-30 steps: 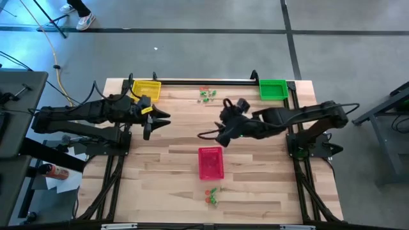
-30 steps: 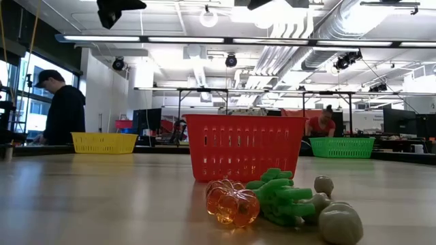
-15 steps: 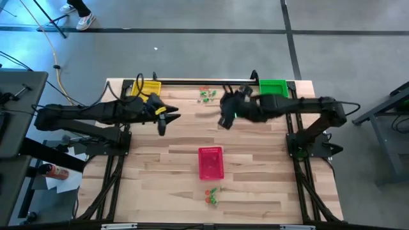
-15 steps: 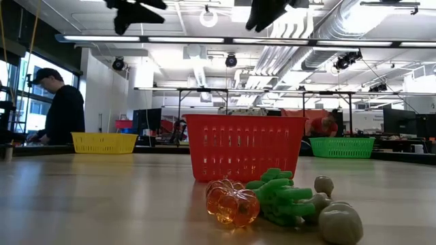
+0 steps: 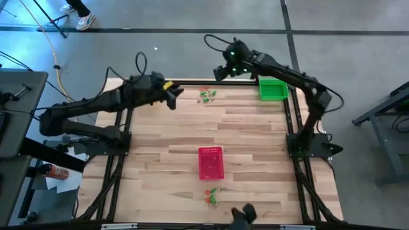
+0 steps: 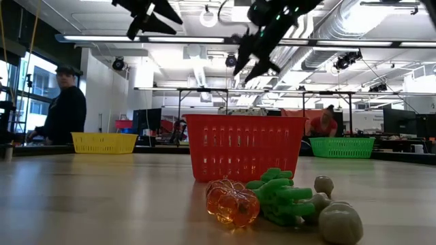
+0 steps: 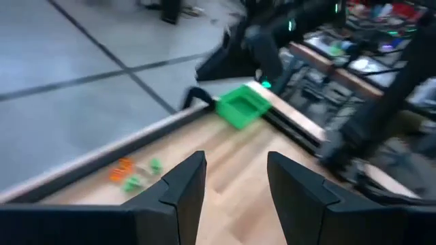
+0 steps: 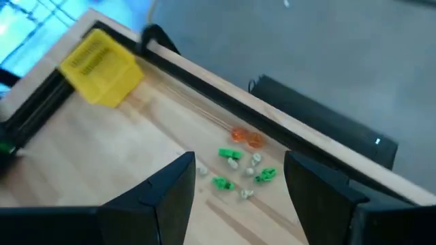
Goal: Sort Halloween decoration
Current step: Put the orange pumpkin toy into the red bin
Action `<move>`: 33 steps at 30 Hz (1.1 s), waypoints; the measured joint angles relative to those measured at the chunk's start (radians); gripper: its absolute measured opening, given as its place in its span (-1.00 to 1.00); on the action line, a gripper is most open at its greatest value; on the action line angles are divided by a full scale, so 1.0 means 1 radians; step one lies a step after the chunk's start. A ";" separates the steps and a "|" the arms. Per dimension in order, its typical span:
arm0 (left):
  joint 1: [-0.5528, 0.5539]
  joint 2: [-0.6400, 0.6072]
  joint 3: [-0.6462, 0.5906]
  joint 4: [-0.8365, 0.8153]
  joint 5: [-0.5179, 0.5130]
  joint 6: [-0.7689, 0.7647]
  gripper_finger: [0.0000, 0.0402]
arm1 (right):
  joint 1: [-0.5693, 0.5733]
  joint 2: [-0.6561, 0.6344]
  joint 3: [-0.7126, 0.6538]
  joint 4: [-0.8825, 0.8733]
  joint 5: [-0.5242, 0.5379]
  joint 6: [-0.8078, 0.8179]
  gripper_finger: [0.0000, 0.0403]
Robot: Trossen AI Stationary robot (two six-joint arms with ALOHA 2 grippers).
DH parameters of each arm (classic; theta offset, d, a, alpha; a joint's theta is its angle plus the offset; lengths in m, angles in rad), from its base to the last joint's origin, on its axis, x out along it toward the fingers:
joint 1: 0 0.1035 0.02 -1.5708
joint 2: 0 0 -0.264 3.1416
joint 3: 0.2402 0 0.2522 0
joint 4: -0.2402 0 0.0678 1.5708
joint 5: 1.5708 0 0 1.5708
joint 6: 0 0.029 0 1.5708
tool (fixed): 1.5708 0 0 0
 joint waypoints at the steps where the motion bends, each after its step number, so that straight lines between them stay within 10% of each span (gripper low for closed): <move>1: 0.026 0.002 0.012 -0.010 0.013 0.016 -0.26 | -0.005 0.038 0.021 0.000 -0.005 0.016 0.09; 18: 0.256 0.000 0.038 -0.086 0.290 0.071 -0.26 | -0.039 0.673 0.563 -0.251 -0.038 0.210 0.09; 33: 0.258 0.000 0.038 -0.092 0.284 0.103 -0.26 | -0.039 0.754 0.612 -0.269 -0.035 0.244 0.09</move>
